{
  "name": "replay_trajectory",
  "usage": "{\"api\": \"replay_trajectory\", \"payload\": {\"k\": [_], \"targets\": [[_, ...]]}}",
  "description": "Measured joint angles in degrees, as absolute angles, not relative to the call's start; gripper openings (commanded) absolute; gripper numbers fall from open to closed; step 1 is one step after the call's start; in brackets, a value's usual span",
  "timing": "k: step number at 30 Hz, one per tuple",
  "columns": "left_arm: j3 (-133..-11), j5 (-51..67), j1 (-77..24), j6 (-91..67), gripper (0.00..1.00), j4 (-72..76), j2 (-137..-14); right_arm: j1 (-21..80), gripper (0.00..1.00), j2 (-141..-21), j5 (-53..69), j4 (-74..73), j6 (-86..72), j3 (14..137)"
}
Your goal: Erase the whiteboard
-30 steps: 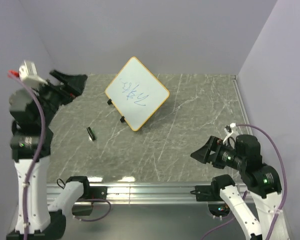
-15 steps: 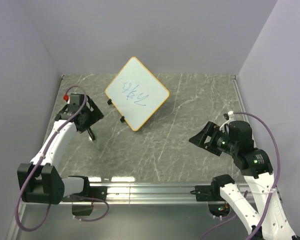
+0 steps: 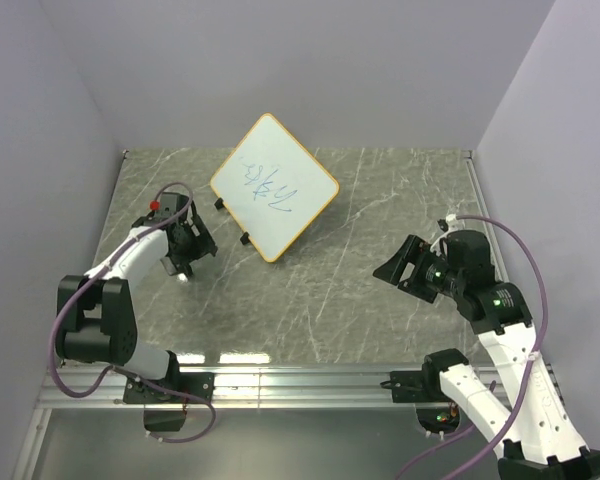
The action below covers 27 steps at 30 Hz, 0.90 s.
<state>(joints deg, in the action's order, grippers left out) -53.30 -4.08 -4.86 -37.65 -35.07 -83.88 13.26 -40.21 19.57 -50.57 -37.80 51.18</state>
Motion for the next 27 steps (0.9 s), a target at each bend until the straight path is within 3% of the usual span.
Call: {"api": "replay_trajectory", "payload": {"k": [18,27], "targets": [[-60.1,-1.9,-5.6,-39.5,0.88,-33.7,-86.2,13.7,0.84,-39.3,18.9,-52.1,-33.3,50.0],[-62.2,-4.1,-5.7,-40.3,0.86,-31.0,-95.7,15.6,0.84,-40.5,18.3,-52.1,-32.7,50.0]]}}
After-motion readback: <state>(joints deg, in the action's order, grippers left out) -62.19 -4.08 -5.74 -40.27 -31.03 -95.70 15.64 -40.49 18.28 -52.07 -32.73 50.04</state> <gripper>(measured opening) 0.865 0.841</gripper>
